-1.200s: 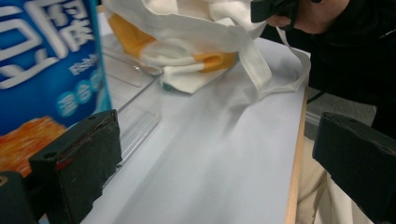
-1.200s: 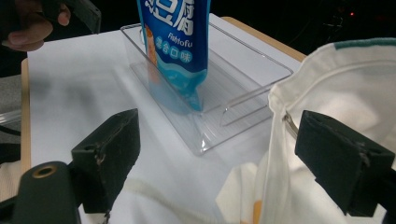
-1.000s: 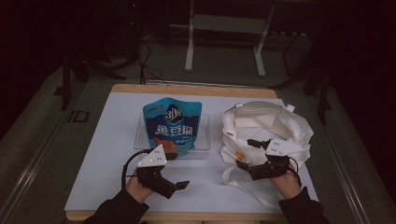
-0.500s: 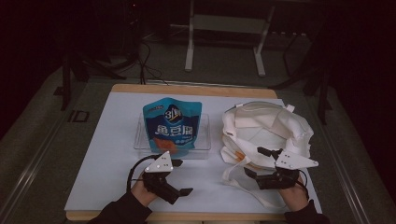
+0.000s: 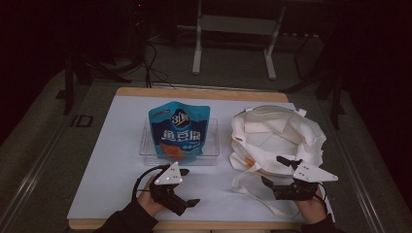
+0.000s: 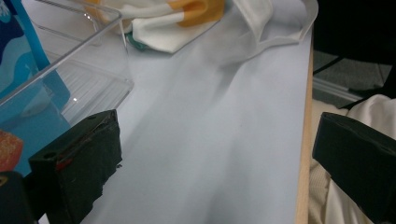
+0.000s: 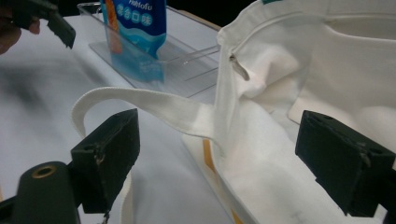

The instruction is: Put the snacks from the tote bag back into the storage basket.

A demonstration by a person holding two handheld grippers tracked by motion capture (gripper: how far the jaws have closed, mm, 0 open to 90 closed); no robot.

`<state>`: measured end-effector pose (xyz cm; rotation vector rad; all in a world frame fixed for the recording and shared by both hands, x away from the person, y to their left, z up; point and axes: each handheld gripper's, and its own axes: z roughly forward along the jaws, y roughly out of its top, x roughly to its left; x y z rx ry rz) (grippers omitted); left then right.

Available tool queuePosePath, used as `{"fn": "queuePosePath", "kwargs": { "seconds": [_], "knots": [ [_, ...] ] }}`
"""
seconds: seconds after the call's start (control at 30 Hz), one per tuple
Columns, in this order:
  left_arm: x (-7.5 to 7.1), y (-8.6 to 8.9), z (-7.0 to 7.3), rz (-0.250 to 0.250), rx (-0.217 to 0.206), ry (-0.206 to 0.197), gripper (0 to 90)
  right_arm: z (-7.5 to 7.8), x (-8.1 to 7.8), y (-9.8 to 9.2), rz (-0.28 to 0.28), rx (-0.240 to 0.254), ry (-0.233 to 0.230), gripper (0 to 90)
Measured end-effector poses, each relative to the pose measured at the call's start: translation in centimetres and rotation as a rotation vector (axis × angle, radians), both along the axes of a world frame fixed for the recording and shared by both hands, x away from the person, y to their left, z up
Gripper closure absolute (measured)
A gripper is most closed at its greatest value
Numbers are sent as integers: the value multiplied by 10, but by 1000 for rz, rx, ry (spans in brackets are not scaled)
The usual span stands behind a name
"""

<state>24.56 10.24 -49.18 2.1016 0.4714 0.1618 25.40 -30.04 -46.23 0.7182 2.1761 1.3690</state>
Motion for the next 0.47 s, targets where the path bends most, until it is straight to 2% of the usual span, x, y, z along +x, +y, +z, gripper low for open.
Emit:
{"fn": "queuePosePath", "kwargs": {
  "seconds": [0.27, 0.47],
  "knots": [
    [-1, 2, 1, 10, -13, -12, 16, -2, 0, -5, -9, 17, -4, 141],
    [0, 4, 1, 12, -20, -11, 16, -1, -1, -5, 7, 29, -11, 142]
  ]
}}
